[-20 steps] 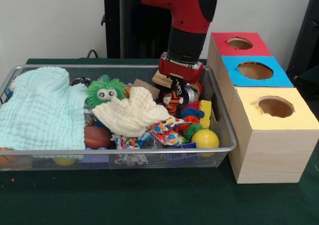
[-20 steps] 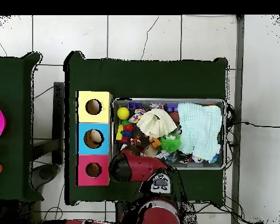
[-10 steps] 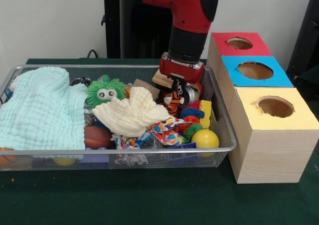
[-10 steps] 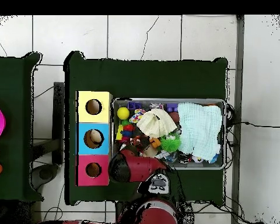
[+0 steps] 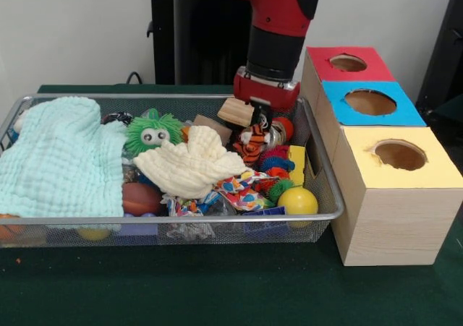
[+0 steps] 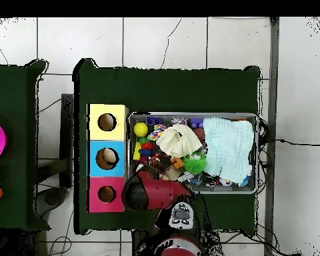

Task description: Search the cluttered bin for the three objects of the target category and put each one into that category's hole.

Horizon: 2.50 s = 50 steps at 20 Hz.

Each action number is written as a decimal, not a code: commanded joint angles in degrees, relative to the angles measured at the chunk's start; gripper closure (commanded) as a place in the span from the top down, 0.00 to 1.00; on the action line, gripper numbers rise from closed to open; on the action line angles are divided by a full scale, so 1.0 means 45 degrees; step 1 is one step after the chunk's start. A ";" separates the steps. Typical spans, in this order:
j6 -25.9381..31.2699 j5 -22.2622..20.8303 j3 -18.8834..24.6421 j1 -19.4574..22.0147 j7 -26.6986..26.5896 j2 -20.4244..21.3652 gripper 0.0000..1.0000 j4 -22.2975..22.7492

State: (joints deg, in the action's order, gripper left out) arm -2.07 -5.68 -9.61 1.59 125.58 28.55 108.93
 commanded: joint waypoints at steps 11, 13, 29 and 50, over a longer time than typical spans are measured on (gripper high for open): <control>0.5643 0.0684 -0.1087 -0.1872 0.1816 0.4082 0.00 0.0007; 0.5888 0.0701 -0.1209 -0.2003 0.1914 0.4210 0.00 -0.0044; 0.5272 0.1371 -0.2891 -0.4597 0.3714 0.3868 0.00 0.0716; 0.4991 0.3330 -0.3816 -0.6162 0.3474 0.3399 0.00 0.1141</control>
State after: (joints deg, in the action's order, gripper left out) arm 19.44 5.88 -26.50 -25.98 125.58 46.60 110.74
